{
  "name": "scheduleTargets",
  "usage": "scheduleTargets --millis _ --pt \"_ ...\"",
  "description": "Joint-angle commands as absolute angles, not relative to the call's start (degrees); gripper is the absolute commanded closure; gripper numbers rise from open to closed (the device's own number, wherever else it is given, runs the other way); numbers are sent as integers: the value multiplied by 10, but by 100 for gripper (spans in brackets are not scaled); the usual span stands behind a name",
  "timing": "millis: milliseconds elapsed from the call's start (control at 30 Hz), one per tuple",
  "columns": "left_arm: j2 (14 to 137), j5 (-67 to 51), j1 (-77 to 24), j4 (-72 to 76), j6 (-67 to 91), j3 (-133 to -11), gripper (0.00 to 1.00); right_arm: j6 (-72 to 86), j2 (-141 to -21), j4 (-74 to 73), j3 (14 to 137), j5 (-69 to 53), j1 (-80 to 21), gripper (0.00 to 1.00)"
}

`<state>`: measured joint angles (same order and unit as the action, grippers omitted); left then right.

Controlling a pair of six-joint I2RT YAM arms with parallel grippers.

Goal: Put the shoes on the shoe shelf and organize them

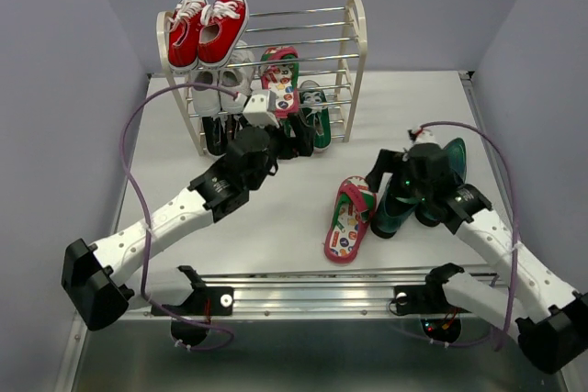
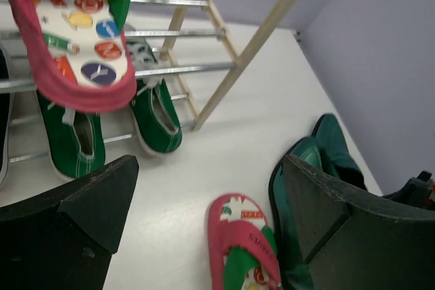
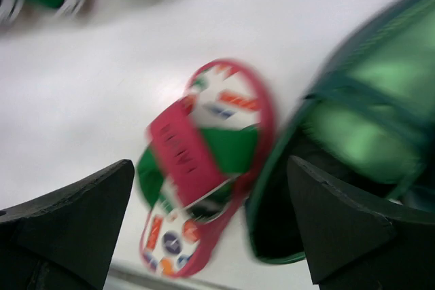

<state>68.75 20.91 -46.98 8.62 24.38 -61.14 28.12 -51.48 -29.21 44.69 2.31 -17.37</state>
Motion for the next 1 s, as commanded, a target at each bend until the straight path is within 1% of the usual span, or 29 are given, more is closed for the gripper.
scheduleTargets --millis 0,67,100,200,300,400,500,567,600,633,700,733,767,800,833,967 --pt "643 213 -476 49 287 -527 1 316 -542 -370 494 111 -372 0" --pt "615 228 -476 16 306 -489 1 344 -582 -396 505 154 -437 0" --pt "607 233 -477 7 332 -476 1 372 -595 -421 509 189 -487 0" --pt "569 227 -478 1 385 -424 1 413 -648 -446 516 199 -569 0" --pt "534 227 -478 2 403 -386 1 486 -685 -480 519 232 -591 0" --pt "513 236 -478 -13 397 -379 1 562 -677 -483 494 246 -597 0" --pt "502 242 -478 -22 393 -377 1 619 -650 -449 453 256 -597 0" --pt "500 242 -478 -21 392 -375 1 622 -628 -402 436 257 -597 2" --pt "501 242 -478 -21 394 -376 1 623 -626 -389 430 256 -597 6" --pt "503 239 -478 -21 392 -377 1 620 -628 -372 418 255 -597 15" --pt "504 239 -478 -23 389 -379 1 620 -640 -357 418 261 -597 23" --pt "504 243 -478 -24 389 -380 1 624 -658 -360 424 268 -597 31" --pt "503 243 -478 -24 391 -378 1 649 -667 -376 426 287 -597 33" --pt "501 244 -478 -24 392 -378 1 656 -675 -381 428 296 -597 37" --pt "499 246 -478 -24 395 -377 1 665 -682 -388 429 304 -597 43" --pt "491 249 -478 -22 399 -374 1 706 -715 -421 438 337 -597 43"
